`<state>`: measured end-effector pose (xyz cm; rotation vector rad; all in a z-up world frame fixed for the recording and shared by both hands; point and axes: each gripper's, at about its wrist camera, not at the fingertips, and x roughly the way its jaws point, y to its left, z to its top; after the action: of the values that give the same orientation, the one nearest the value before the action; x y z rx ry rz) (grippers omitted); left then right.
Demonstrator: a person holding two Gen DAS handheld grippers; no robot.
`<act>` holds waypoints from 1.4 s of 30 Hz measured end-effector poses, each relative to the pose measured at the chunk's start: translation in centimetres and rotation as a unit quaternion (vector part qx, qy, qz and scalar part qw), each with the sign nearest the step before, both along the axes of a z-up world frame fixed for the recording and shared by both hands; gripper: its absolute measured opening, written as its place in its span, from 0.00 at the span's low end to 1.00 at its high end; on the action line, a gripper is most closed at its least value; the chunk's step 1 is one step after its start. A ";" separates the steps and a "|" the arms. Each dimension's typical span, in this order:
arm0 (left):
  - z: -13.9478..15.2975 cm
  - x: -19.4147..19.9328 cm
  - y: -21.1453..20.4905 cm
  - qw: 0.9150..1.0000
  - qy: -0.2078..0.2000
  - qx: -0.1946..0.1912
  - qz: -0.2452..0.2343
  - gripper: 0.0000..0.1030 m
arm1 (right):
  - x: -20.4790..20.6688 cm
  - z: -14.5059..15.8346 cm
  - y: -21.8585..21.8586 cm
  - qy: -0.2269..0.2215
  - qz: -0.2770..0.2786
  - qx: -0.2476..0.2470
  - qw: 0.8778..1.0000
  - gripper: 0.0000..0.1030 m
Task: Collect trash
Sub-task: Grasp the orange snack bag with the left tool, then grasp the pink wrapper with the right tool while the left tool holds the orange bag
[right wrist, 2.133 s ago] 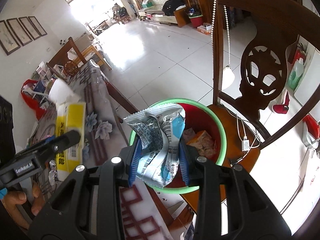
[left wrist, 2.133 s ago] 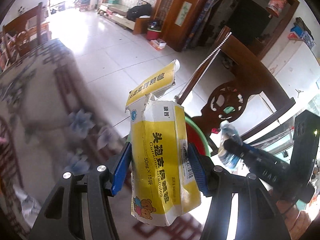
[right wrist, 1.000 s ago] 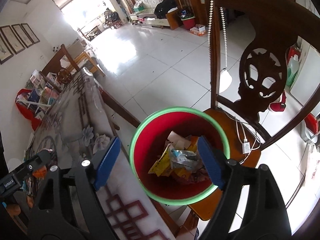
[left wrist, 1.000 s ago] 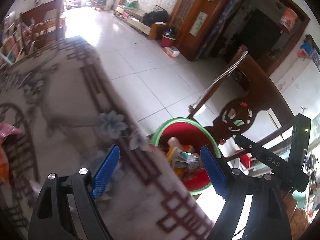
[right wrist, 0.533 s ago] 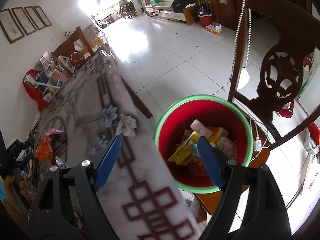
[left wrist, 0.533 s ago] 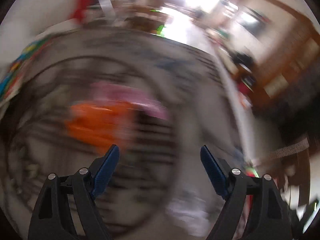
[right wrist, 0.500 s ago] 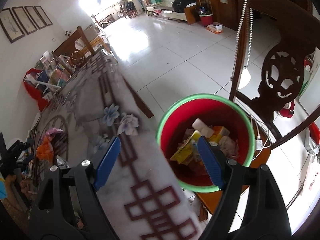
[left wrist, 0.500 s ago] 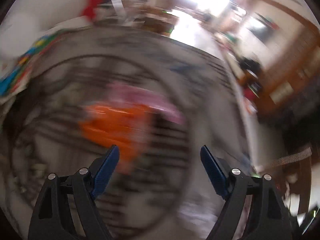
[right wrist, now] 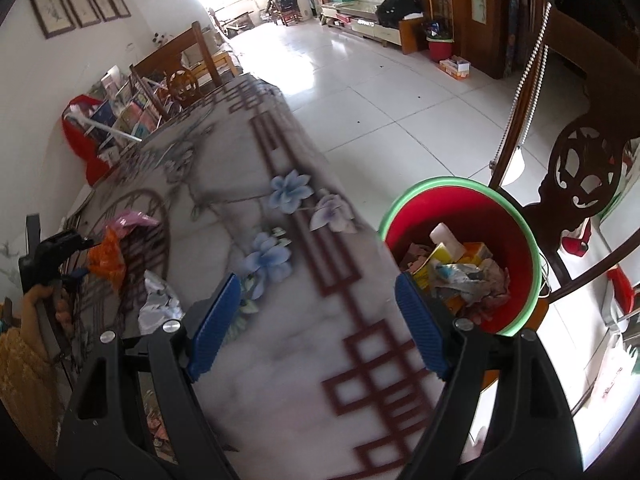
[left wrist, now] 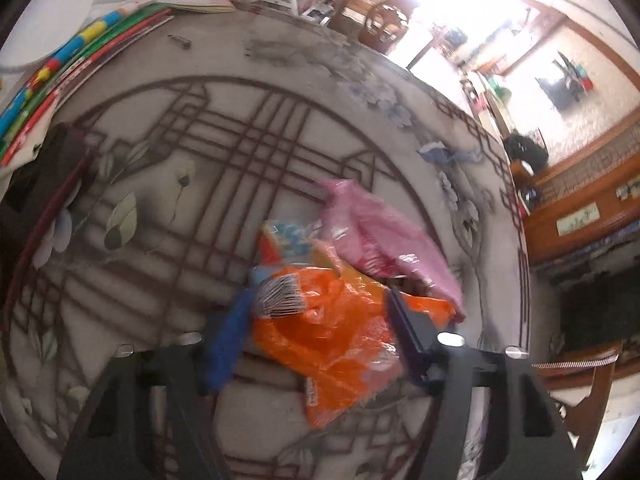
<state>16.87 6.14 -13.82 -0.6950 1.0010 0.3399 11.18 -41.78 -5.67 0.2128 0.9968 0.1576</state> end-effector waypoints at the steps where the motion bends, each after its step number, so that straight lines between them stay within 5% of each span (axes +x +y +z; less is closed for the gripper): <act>1: 0.1 0.0 -0.1 1.000 -0.002 0.003 -0.013 0.52 | -0.2 0.1 0.4 -0.001 0.001 -0.002 1.000 0.76; 8: 1.1 -2.2 -0.8 0.996 -0.017 0.006 -0.087 0.46 | -1.2 0.4 4.5 -0.003 0.014 -0.024 1.000 0.76; 20: 1.6 -11.5 -3.0 0.976 0.000 0.052 -0.213 0.46 | -1.8 0.4 14.9 -0.012 0.103 -0.094 0.990 0.79; 34: 0.6 -14.8 -2.1 0.976 0.002 0.032 -0.217 0.46 | -0.1 -0.1 24.5 -0.020 0.203 -0.134 0.970 0.84; 42: 0.5 -14.5 -1.8 0.975 0.002 0.023 -0.221 0.47 | 7.2 -1.1 32.0 -0.022 0.302 -0.173 0.937 0.84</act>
<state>2.33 4.34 -13.31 -0.4123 1.1154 -0.0252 18.34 -9.77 -6.73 -0.4269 1.0030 0.5379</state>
